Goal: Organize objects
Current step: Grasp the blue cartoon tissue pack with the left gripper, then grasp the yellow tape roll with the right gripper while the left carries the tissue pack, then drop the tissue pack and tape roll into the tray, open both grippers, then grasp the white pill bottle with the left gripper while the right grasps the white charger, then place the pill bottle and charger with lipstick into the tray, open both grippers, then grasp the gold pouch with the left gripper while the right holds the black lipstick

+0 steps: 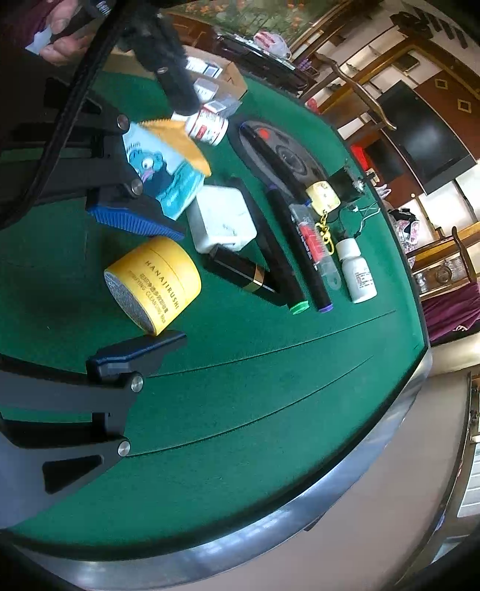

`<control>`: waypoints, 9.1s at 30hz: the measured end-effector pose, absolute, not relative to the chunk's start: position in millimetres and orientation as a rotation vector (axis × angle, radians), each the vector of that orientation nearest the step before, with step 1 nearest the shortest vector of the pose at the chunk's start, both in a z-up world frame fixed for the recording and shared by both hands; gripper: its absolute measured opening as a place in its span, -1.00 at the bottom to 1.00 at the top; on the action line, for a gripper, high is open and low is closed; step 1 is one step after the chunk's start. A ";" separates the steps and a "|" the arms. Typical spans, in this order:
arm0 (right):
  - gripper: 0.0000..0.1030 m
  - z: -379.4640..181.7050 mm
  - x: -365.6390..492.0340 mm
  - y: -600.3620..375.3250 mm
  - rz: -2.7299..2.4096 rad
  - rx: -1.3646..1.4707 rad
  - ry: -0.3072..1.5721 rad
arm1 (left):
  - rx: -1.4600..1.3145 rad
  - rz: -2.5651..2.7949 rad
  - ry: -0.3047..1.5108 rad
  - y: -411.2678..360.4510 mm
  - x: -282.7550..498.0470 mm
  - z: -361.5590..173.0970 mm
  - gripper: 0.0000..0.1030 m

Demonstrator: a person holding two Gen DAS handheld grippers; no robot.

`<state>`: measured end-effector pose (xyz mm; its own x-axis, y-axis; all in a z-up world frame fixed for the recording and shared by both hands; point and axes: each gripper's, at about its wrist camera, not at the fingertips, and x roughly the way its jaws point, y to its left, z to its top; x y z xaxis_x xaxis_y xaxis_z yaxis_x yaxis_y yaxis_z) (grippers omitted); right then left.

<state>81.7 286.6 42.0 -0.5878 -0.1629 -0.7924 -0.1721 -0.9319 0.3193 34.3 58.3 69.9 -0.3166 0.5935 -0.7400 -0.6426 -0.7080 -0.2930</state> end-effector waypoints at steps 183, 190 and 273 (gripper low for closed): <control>0.30 27.2 20.2 207.9 2.671 -1.350 0.195 | -1.081 2.509 -0.409 -159.8 71.1 55.8 -0.41; 0.30 39.1 44.0 229.0 2.710 -1.321 0.451 | -1.070 2.556 -0.444 -186.6 73.1 59.9 -0.41; -0.68 27.5 -41.1 -85.6 2.875 -1.880 -0.081 | -1.119 2.498 -0.867 -295.2 49.1 27.4 0.01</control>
<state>-41.1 -85.6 27.5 -0.3713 -0.2176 -0.9027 0.2680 -0.9559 0.1202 49.1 -295.2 27.4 -0.6656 0.4632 -0.5852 -0.0012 -0.7848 -0.6198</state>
